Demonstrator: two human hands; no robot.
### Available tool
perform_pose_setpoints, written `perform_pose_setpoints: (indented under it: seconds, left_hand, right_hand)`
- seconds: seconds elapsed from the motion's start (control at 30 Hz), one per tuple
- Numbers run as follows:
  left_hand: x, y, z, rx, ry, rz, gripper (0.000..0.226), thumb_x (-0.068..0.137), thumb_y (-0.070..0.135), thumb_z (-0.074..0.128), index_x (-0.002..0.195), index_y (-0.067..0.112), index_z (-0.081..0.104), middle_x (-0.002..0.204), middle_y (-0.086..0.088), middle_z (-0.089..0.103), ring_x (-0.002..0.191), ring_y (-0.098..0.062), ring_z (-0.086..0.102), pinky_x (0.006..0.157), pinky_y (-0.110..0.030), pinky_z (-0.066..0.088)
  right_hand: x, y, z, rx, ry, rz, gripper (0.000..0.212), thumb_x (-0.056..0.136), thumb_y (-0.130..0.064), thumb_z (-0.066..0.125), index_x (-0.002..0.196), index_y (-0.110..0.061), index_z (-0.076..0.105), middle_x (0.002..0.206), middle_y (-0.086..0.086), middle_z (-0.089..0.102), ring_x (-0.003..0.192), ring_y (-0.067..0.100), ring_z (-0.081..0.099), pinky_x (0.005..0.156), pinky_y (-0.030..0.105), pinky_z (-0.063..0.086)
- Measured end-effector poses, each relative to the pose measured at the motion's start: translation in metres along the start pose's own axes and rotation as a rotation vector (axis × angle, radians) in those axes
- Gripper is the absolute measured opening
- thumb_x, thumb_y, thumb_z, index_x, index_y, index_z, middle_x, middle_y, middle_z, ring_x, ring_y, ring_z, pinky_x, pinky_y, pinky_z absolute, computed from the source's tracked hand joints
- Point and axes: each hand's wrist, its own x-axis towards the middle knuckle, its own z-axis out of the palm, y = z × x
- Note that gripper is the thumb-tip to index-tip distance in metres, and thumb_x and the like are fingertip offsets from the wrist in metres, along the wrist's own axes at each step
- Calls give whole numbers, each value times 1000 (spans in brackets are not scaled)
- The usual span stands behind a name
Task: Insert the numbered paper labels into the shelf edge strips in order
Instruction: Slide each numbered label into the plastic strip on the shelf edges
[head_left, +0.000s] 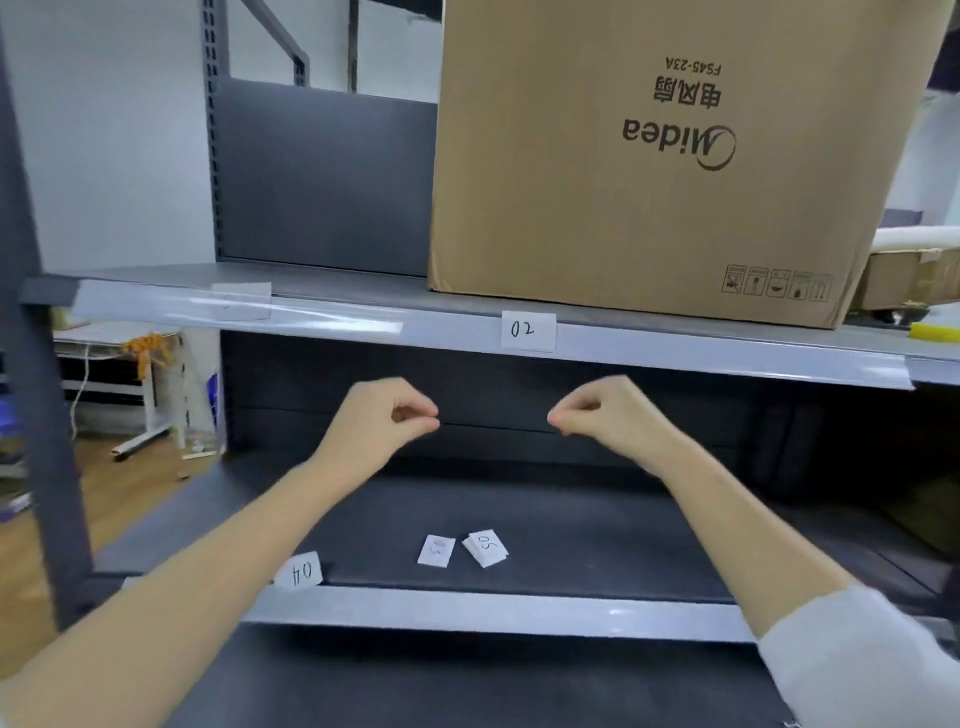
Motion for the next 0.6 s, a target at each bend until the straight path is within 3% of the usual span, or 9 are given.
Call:
perform_pose_setpoints:
  seconds: [0.07,0.2,0.27,0.37,0.47,0.6]
  left_hand:
    - [-27,-2,11,6,-52,-84,7,75,8,71,78,14,71,73,11,63,66,8,59,62,1,42]
    - [-57,8,12,2,-64,-163,5,77,10,69,81,12,71,77,8,64,74,-7,61,68,-11,45]
    - [-61,14,8,17,-70,-149,4,78,11,68,81,12,71,74,13,62,74,-8,60,69,-13,44]
    - [-61,14,2,25,-83,-125,5,79,11,68,82,12,71,74,14,60,72,-5,59,68,-13,43]
    - [-57,0,-2,20,-92,-130,5,79,11,68,81,12,71,74,12,61,71,-2,58,67,-13,43]
    - [-55,-31,-4,3,-113,-175,4,78,11,68,79,14,71,74,15,61,72,-3,59,66,-12,42]
  right_hand:
    - [-22,10,8,18,-54,27,16,81,-13,66,80,1,73,66,-8,66,67,12,57,66,22,43]
    - [-51,11,15,11,-126,48,16,83,-15,64,83,-2,74,68,-9,65,59,-2,55,45,0,36]
    - [-57,7,18,21,-132,60,16,83,-14,63,83,-2,74,68,-8,65,55,-2,53,40,3,34]
    - [-58,3,29,27,-134,74,16,83,-15,62,80,-4,74,68,-8,65,67,12,54,53,14,40]
    - [-50,0,44,34,-142,102,15,82,-15,62,78,-6,74,69,-7,66,71,15,53,62,22,42]
    - [-32,1,75,47,-168,137,16,82,-12,62,78,0,73,67,-9,64,66,16,50,52,18,37]
